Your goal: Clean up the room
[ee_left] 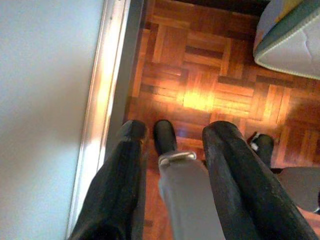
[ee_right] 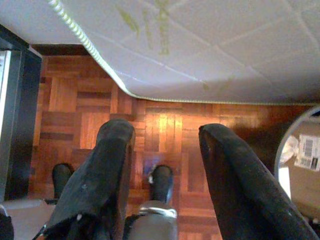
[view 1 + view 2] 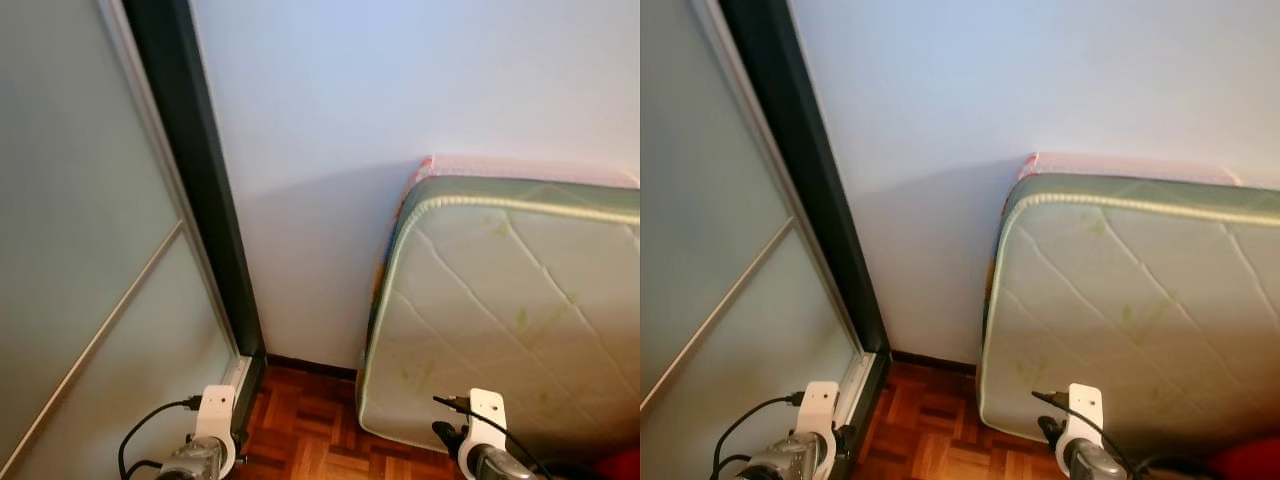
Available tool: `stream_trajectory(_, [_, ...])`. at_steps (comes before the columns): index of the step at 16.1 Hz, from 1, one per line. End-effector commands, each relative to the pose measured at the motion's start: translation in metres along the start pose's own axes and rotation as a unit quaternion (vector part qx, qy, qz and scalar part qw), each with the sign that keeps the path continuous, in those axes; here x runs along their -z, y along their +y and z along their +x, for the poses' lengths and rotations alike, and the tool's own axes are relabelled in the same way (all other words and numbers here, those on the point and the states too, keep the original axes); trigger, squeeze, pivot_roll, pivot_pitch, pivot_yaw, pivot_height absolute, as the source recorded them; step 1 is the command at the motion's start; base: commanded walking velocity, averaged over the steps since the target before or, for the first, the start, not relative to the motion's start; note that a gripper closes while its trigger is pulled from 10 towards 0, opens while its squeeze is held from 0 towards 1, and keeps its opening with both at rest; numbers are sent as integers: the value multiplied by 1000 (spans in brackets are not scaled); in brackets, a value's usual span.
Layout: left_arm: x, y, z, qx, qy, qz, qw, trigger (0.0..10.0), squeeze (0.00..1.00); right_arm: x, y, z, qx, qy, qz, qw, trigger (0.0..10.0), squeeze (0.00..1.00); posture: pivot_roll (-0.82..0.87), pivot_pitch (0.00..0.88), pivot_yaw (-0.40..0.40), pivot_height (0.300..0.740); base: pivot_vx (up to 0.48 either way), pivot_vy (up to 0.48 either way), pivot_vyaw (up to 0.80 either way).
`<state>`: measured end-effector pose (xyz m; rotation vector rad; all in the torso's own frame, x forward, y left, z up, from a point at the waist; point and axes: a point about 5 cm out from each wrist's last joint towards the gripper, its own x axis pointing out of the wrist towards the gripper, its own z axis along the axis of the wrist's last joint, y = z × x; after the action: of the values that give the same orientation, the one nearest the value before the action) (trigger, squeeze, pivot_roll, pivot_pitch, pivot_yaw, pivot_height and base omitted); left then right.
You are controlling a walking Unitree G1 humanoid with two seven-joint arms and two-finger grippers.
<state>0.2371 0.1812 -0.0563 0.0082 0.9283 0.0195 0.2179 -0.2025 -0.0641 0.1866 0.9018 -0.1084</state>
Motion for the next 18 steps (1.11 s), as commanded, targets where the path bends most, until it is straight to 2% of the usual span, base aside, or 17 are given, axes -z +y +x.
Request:
stream_trajectory(1, [2, 1, 0, -1, 4, 4, 1000, 10000, 0, 3, -2, -1, 4, 8, 1, 1000, 10000, 0, 25, 0, -4, 740, -277, 0, 0])
stream_trajectory(5, [0, 2, 0, -2, -7, 6, 1000, 10000, 0, 3, -2, 0, 4, 7, 0, 1000, 10000, 0, 26, 0, -3, 740, -69, 0, 0])
stream_trajectory(8, [-1, 0, 0, 7, -15, -16, 1000, 10000, 0, 2, -2, 0, 6, 6, 1, 1000, 10000, 0, 26, 0, -4, 740, 0, 0, 0])
stream_trajectory(13, [-6, 2, 0, -9, -28, 21, 999, 10000, 0, 2, -3, 0, 10, 6, 13, 1000, 10000, 0, 25, 0, -4, 740, 0, 0, 0])
stream_trajectory(15, [-6, 1, 0, -6, -29, 16, 999, 10000, 0, 2, -3, 0, 9, 12, 12, 1000, 10000, 0, 25, 0, -6, 740, 0, 0, 0])
stream_trajectory(17, [-7, 0, 0, -2, -37, 3, 999, 10000, 0, 3, -3, 0, 8, 18, 6, 1000, 10000, 0, 24, 0, -7, 740, 0, 0, -741])
stream_trajectory(18, [-7, 0, 0, 1, -38, 9, 999, 10000, 0, 3, -3, 0, 6, 19, 3, 1000, 10000, 0, 25, 0, -7, 740, 0, 0, -788])
